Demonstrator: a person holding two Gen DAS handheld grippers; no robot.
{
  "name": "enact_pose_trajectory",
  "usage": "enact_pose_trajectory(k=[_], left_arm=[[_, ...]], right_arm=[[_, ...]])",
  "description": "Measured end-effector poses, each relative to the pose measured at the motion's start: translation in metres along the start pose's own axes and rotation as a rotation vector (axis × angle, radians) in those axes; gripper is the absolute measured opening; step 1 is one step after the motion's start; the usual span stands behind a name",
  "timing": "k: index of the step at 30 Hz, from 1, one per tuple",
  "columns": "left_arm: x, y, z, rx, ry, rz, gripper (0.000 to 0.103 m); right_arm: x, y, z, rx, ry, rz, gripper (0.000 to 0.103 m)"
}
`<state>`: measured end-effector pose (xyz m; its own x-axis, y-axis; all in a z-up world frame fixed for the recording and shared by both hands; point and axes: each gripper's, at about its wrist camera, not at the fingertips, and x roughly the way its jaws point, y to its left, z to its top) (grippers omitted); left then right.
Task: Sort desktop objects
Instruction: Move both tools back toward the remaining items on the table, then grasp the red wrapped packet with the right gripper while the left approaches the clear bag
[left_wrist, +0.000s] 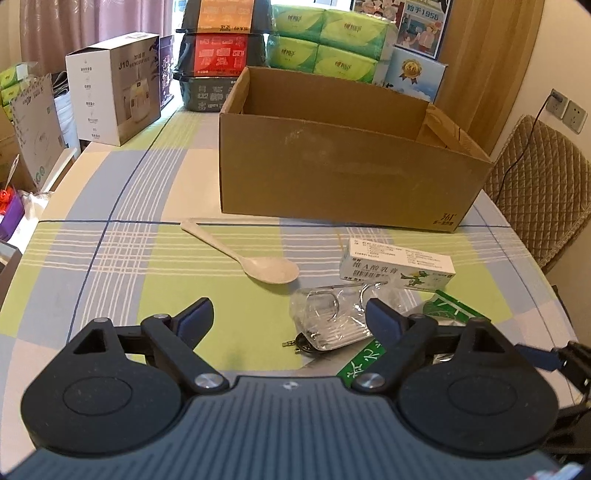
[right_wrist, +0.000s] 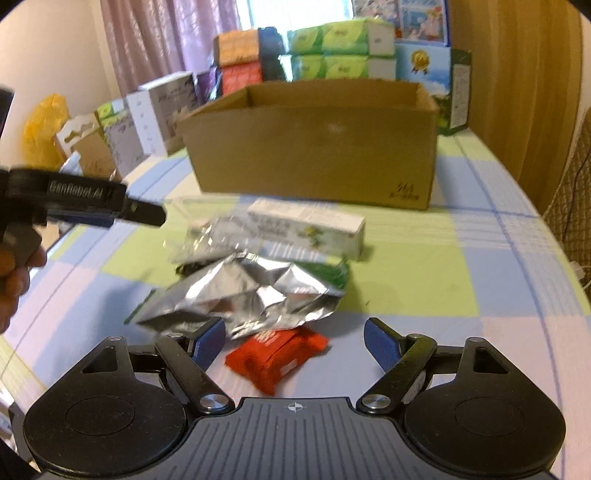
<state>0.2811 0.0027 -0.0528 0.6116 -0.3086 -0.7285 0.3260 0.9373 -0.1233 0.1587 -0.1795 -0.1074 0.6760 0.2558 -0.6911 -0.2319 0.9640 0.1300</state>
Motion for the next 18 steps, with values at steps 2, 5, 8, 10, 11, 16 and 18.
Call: enact_pose_trajectory(k=[2, 5, 8, 10, 11, 16, 18], left_arm=[[0.003, 0.001, 0.000, -0.001, 0.003, 0.001, 0.087], [0.006, 0.002, -0.001, -0.006, 0.009, 0.004, 0.087], [0.010, 0.002, 0.000, -0.008, 0.015, 0.005, 0.087], [0.012, 0.000, 0.000, -0.007, 0.017, 0.002, 0.087], [0.013, -0.001, 0.001, -0.006, 0.017, 0.000, 0.087], [0.014, -0.004, 0.001, -0.003, 0.018, -0.009, 0.087], [0.016, -0.004, 0.001, -0.005, 0.022, -0.007, 0.087]], right_arm=[[0.007, 0.005, -0.004, -0.023, 0.019, 0.003, 0.080], [0.018, 0.009, -0.008, -0.076, 0.040, -0.016, 0.080], [0.031, 0.008, -0.013, -0.104, 0.072, -0.025, 0.080], [0.036, 0.008, -0.015, -0.114, 0.083, -0.022, 0.079], [0.039, 0.009, -0.016, -0.124, 0.083, -0.021, 0.079], [0.042, 0.012, -0.019, -0.169, 0.080, -0.013, 0.079], [0.043, 0.010, -0.018, -0.156, 0.084, -0.005, 0.077]])
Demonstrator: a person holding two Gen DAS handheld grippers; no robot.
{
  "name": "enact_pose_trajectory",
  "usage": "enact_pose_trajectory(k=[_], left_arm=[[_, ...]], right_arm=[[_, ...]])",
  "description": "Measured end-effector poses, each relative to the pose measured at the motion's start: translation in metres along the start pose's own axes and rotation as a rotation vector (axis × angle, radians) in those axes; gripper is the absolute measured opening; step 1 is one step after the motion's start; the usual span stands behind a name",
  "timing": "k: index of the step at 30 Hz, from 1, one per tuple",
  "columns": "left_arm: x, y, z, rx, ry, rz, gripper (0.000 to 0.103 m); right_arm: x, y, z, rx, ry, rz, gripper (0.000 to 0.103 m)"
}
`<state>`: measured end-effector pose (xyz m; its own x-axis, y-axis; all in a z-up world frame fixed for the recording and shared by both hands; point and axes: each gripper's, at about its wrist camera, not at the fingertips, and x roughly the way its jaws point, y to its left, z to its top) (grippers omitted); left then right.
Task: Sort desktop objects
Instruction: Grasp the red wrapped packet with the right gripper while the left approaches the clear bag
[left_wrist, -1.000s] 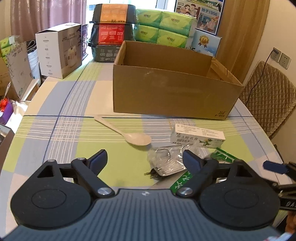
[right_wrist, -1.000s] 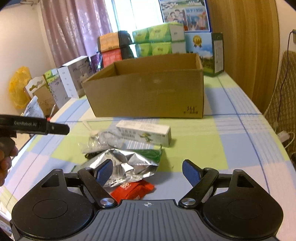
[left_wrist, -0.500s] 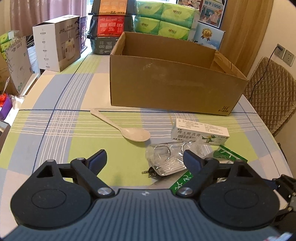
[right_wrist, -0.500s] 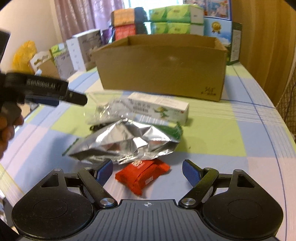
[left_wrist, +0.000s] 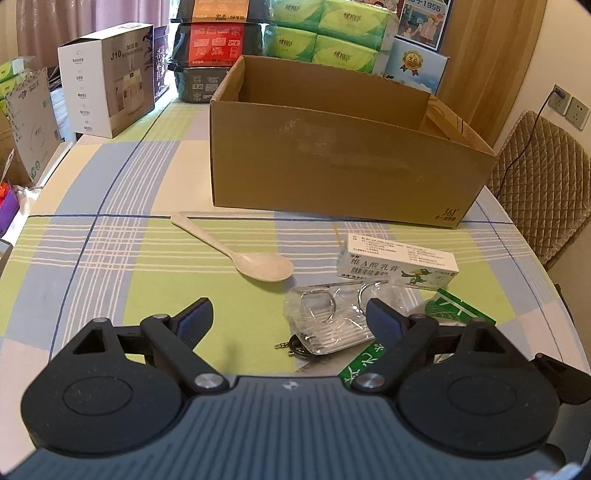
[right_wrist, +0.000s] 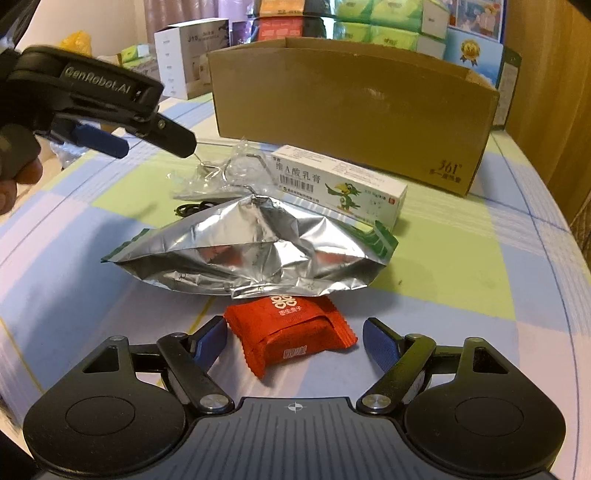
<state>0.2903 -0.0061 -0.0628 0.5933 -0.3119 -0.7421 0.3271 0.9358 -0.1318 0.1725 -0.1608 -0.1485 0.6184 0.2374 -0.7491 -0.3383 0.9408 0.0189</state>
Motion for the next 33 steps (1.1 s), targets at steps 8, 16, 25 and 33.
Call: enact_pose_trajectory(k=[8, 16, 25, 33], left_arm=[[0.002, -0.002, -0.001, 0.004, 0.006, -0.005, 0.087], [0.005, -0.007, -0.001, 0.017, 0.015, -0.005, 0.087], [0.007, -0.011, 0.000, 0.024, 0.018, -0.009, 0.087], [0.009, -0.016, -0.001, 0.038, 0.022, -0.009, 0.087]], right_arm=[[-0.002, -0.002, 0.004, -0.005, -0.003, -0.004, 0.059], [-0.011, 0.001, 0.003, 0.003, 0.002, -0.015, 0.038], [-0.018, -0.022, 0.003, 0.105, -0.015, -0.157, 0.037], [-0.037, -0.036, 0.012, 0.180, -0.100, -0.201, 0.037]])
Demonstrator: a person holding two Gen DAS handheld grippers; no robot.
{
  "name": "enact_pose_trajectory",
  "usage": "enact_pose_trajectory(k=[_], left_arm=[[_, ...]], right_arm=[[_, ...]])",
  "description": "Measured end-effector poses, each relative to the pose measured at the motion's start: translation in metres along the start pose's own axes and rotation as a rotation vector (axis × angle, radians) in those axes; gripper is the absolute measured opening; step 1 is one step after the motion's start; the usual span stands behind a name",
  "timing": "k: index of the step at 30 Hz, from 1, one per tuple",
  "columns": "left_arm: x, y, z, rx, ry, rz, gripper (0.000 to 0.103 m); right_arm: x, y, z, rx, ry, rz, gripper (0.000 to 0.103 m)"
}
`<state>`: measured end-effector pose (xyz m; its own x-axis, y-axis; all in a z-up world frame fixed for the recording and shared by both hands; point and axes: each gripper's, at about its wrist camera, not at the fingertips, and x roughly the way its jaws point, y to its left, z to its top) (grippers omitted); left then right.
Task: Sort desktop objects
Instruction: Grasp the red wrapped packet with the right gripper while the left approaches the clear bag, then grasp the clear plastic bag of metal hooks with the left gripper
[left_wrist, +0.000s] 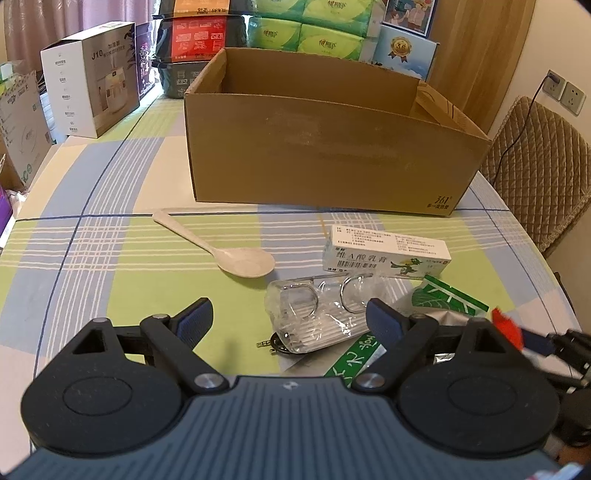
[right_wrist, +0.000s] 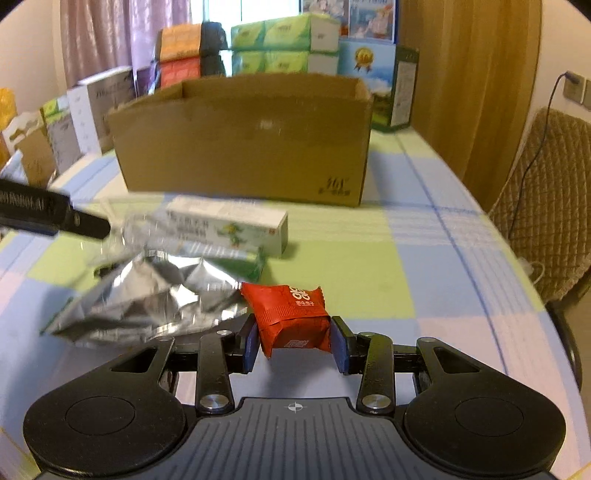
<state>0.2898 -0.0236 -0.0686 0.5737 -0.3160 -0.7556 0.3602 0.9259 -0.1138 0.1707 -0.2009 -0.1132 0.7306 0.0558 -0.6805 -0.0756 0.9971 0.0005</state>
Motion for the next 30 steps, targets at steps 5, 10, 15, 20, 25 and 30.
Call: enact_pose_trajectory(k=[5, 10, 15, 20, 25, 30], left_arm=[[0.002, -0.003, 0.001, 0.007, 0.001, -0.003, 0.087], [0.007, -0.013, 0.002, 0.017, 0.000, -0.017, 0.087], [0.023, -0.018, 0.004, 0.001, 0.009, -0.021, 0.087], [0.036, -0.021, 0.006, -0.011, 0.010, -0.021, 0.087], [0.045, -0.021, 0.007, -0.054, 0.005, -0.042, 0.087], [0.057, -0.022, 0.008, -0.041, 0.020, -0.007, 0.086]], right_arm=[[-0.008, -0.001, 0.018, 0.000, -0.050, 0.015, 0.037], [-0.003, 0.000, 0.042, -0.020, -0.069, 0.036, 0.037], [0.010, -0.005, 0.053, -0.019, -0.069, 0.030, 0.037], [0.018, -0.012, 0.046, 0.008, -0.038, 0.029, 0.037], [0.018, -0.014, 0.047, 0.035, -0.038, 0.034, 0.037], [0.021, -0.012, 0.046, 0.035, -0.027, 0.040, 0.037]])
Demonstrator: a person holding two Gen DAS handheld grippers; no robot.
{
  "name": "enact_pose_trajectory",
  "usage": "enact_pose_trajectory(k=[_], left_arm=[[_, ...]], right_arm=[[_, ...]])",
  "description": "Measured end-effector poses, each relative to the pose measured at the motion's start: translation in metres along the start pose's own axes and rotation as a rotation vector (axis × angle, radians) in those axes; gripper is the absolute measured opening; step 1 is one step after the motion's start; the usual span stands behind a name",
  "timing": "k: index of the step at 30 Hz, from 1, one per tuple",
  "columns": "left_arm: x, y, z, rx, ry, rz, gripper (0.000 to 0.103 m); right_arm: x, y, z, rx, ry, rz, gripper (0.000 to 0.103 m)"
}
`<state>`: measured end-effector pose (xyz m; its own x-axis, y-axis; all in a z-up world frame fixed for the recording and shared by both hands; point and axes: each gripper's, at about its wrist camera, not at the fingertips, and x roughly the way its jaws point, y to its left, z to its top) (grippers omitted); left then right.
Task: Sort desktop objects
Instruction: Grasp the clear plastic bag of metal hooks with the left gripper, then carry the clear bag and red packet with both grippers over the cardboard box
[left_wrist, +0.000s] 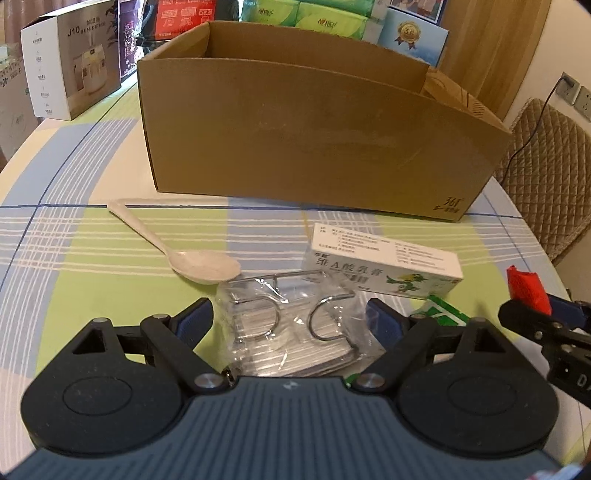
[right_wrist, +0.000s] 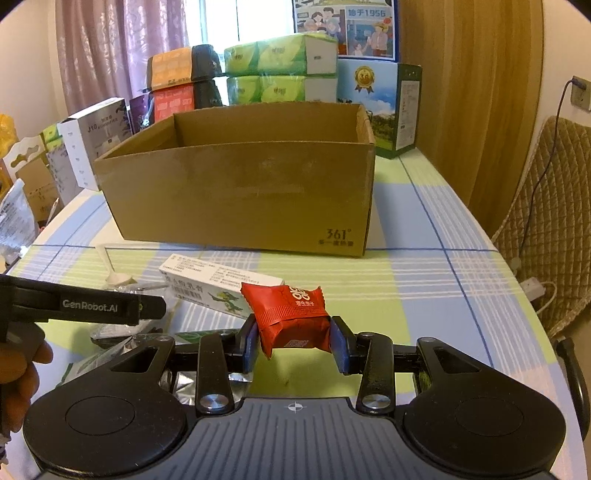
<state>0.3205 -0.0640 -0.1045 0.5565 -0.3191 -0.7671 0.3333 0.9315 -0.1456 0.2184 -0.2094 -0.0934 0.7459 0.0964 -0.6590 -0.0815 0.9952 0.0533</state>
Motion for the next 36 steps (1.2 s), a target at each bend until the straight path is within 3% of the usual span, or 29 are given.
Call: enact_pose_trajectory(k=[3, 8, 11, 28, 36], left_arm=[[0.003, 0.000, 0.002, 0.010, 0.004, 0.004, 0.082], [0.002, 0.000, 0.002, 0.042, 0.007, 0.029, 0.063], [-0.004, 0.000, 0.002, 0.053, 0.011, 0.042, 0.059], [-0.046, -0.001, 0.012, 0.066, -0.059, 0.045, 0.058], [-0.063, -0.002, 0.025, 0.081, -0.108, 0.041, 0.058]], right_arm=[[0.002, 0.001, 0.000, 0.003, 0.006, 0.002, 0.037], [0.003, 0.003, -0.001, 0.004, 0.006, 0.006, 0.037], [0.001, 0.004, 0.000, 0.012, 0.000, 0.007, 0.037], [-0.014, 0.012, 0.011, -0.010, -0.056, 0.009, 0.037], [-0.022, 0.019, 0.030, -0.048, -0.125, -0.001, 0.037]])
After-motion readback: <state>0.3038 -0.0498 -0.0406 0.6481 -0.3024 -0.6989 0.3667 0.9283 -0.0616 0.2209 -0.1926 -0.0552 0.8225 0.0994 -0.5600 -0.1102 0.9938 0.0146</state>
